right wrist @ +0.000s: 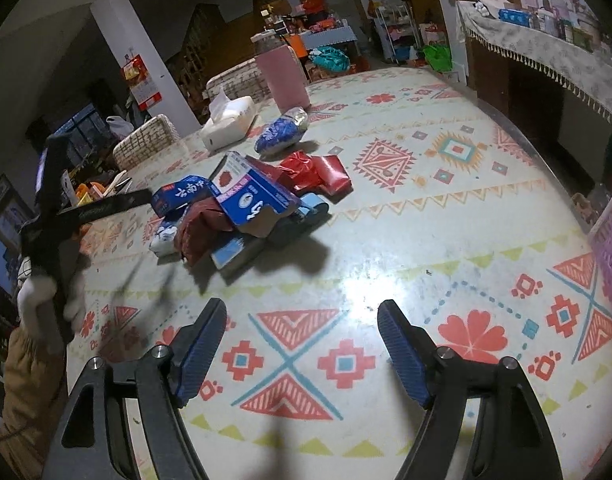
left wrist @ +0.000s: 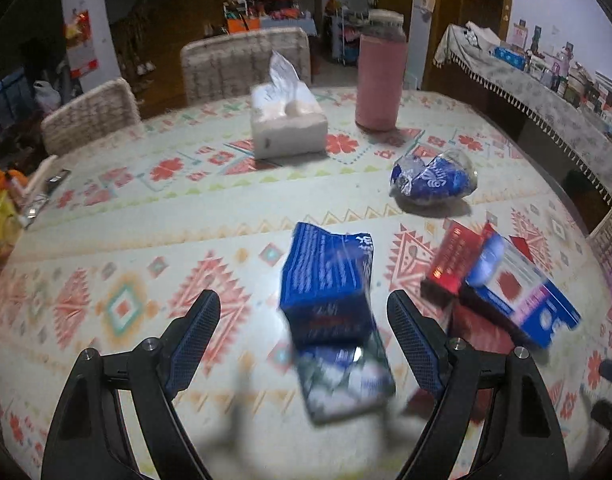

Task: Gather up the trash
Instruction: 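Grasp the blue printed carton with the left gripper while the right grasps the blue-white toothpaste box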

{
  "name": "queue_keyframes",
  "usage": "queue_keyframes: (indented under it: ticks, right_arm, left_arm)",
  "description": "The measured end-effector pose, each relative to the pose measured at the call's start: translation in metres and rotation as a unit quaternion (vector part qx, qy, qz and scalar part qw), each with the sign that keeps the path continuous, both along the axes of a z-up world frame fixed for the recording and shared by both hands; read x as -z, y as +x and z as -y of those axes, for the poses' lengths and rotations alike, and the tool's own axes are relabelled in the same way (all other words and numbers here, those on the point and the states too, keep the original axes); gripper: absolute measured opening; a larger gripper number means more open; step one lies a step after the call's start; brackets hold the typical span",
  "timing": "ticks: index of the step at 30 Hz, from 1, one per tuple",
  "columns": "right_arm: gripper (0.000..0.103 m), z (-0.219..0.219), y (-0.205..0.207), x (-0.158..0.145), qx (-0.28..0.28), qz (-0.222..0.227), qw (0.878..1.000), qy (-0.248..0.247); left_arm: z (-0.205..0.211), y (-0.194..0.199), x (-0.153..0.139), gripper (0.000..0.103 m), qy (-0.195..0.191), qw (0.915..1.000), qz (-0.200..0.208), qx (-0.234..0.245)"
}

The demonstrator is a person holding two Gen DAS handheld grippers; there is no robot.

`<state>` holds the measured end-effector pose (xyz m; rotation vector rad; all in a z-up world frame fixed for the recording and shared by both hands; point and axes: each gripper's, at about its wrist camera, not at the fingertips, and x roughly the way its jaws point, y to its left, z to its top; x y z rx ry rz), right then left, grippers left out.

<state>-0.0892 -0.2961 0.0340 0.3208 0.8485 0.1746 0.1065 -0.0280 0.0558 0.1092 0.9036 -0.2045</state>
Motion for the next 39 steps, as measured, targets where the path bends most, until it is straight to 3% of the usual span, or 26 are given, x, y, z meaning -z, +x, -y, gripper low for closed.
queue_keyframes:
  ticks: [5, 7, 8, 14, 19, 24, 31, 32, 34, 39]
  right_arm:
    - [0.082, 0.001, 0.01, -0.004, -0.002, 0.0, 1.0, -0.011]
    - [0.082, -0.002, 0.016, -0.007, -0.008, 0.002, 1.0, -0.016]
    - [0.082, -0.003, 0.018, -0.008, -0.012, 0.004, 1.0, -0.019]
    - [0.084, -0.023, 0.043, -0.021, -0.043, 0.025, 0.998, -0.048]
    - [0.085, -0.049, 0.074, -0.03, -0.074, 0.049, 0.991, -0.103]
    - [0.085, -0.075, 0.113, -0.024, -0.099, 0.039, 0.983, -0.148]
    - [0.084, -0.103, 0.132, -0.009, -0.113, 0.033, 0.971, -0.21]
    - [0.084, -0.104, 0.134, -0.008, -0.112, 0.032, 0.97, -0.211]
    - [0.07, -0.107, 0.139, -0.005, -0.112, 0.024, 0.971, -0.21]
    - [0.056, -0.108, 0.141, 0.0, -0.109, 0.011, 0.976, -0.191]
  left_arm:
    - [0.012, 0.02, 0.025, 0.083, 0.016, 0.999, -0.04, -0.015]
    - [0.01, 0.02, 0.031, 0.045, 0.0, 0.9982, -0.056, -0.021]
    - [0.008, 0.019, 0.032, 0.045, -0.011, 0.9971, -0.07, -0.026]
    - [-0.008, -0.012, 0.016, 0.045, -0.051, 0.9953, -0.062, -0.053]
    - [-0.022, -0.051, -0.005, 0.045, -0.1, 0.9924, -0.032, -0.064]
    - [-0.019, -0.061, -0.011, 0.045, -0.1, 0.9937, 0.004, -0.05]
    - [-0.018, -0.063, 0.0, 0.045, -0.098, 0.9945, 0.002, -0.036]
    - [-0.017, -0.064, 0.001, 0.045, -0.095, 0.9948, 0.003, -0.036]
    - [-0.017, -0.064, 0.003, 0.045, -0.094, 0.995, 0.004, -0.035]
    - [-0.016, -0.066, 0.005, 0.045, -0.093, 0.995, 0.008, -0.035]
